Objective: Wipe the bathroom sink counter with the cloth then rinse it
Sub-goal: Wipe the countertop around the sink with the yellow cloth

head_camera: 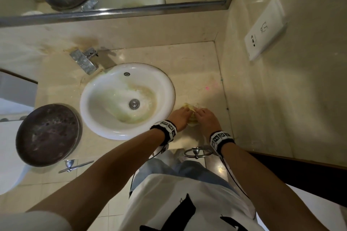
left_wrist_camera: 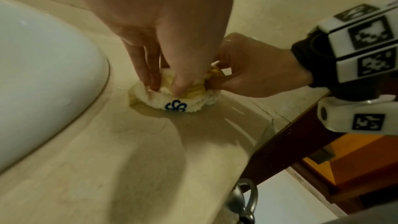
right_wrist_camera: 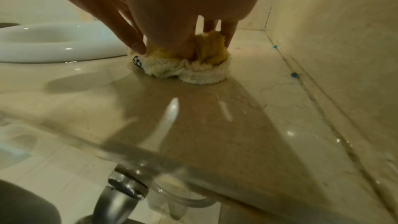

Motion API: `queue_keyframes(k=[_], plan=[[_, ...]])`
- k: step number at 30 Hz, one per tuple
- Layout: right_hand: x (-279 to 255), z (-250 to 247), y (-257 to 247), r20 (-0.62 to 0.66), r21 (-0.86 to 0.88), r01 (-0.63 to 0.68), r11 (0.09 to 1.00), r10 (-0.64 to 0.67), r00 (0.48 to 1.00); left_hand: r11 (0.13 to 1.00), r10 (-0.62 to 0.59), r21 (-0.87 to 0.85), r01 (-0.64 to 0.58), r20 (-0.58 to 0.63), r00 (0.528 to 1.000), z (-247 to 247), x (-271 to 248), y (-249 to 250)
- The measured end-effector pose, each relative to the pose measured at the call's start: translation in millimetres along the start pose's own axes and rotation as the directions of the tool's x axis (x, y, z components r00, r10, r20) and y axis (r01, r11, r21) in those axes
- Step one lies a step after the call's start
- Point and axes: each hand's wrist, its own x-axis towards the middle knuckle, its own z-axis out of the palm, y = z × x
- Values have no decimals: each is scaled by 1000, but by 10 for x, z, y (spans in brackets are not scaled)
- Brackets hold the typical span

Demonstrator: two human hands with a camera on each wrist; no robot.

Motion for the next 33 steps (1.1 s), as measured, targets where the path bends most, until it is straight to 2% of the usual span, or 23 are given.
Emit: queue_keyframes(k=[6, 9, 13, 16, 21, 25, 30, 33], plan=[[-234, -23, -32, -44, -43, 114, 993, -115, 992, 999, 43, 36, -41, -62, 997, 76, -244, 76], [-421, -78, -72, -86, -32, 161, 986, -163, 983, 993, 109, 50, -105, -74, 991, 76, -382, 120], [-671, -80, -95, -22, -13, 207, 978, -208, 978, 970, 220, 110, -218, -6, 975, 138, -517, 173], [-838, -47, -91, 38, -3, 213, 977, -213, 976, 936, 314, 137, -323, 83, 946, 187, -547, 231], [-1082, 61, -43, 128, -37, 143, 989, -137, 982, 900, 365, 172, -401, 205, 908, 285, -550, 393], [-1096, 99, -73, 190, -61, 62, 996, -49, 981, 911, 289, 224, -348, 255, 923, 318, -548, 480], [-972, 83, -93, 181, -37, -53, 998, 59, 982, 906, 285, 254, -338, 226, 932, 343, -559, 492], [-882, 116, -45, 133, 11, -74, 997, 72, 988, 909, 300, 250, -333, 164, 940, 377, -583, 466]])
